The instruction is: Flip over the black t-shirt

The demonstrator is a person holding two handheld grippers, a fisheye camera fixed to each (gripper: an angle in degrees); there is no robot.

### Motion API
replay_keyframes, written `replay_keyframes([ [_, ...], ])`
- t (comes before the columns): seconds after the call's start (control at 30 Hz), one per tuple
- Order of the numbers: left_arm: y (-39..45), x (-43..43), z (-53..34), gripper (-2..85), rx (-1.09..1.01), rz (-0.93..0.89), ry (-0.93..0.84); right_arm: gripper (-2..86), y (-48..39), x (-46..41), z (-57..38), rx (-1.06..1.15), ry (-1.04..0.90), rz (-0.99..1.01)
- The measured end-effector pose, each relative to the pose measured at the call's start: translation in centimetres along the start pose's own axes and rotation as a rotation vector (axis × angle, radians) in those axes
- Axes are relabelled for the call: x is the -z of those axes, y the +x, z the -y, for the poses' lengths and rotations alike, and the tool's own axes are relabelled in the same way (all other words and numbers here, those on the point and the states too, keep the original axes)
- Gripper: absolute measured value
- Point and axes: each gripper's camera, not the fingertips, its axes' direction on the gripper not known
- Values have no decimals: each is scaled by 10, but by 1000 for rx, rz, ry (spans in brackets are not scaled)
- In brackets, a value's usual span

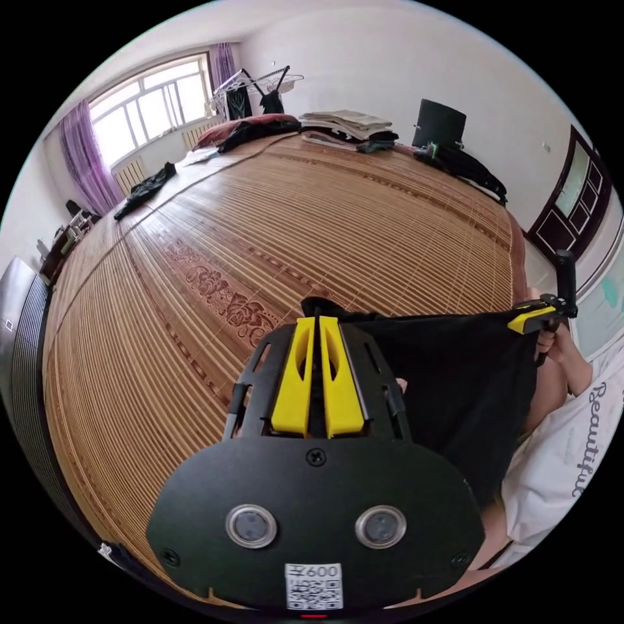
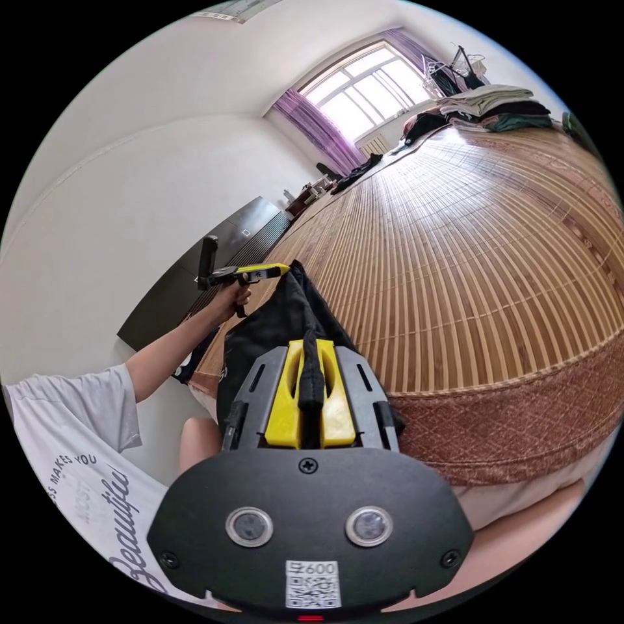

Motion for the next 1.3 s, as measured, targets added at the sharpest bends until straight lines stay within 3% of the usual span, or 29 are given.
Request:
replay_keyframes([
  [0.23,7,9,-13,33,-1,-2,39,-5,0,9,-3,7,11,1],
  [0.43,-3,-2,-23,73,140,-64,89,-5,11,16,-7,-25,18,24],
  [0.53,-6,-15,-24,70,138,-138,35,-5,12,17,-8,-26,15,17],
  [0.77,12,-34,-20,22,73,-92,-19,-5,17,21,-10,-37,21,26],
  [1.1,30,2,-23,9,43,-7,174,-5,6,29,-6,-28,58,61],
  [1.3,37,-42,3,11,21,47,-6,-5,13,16,-5,-66,45,24],
])
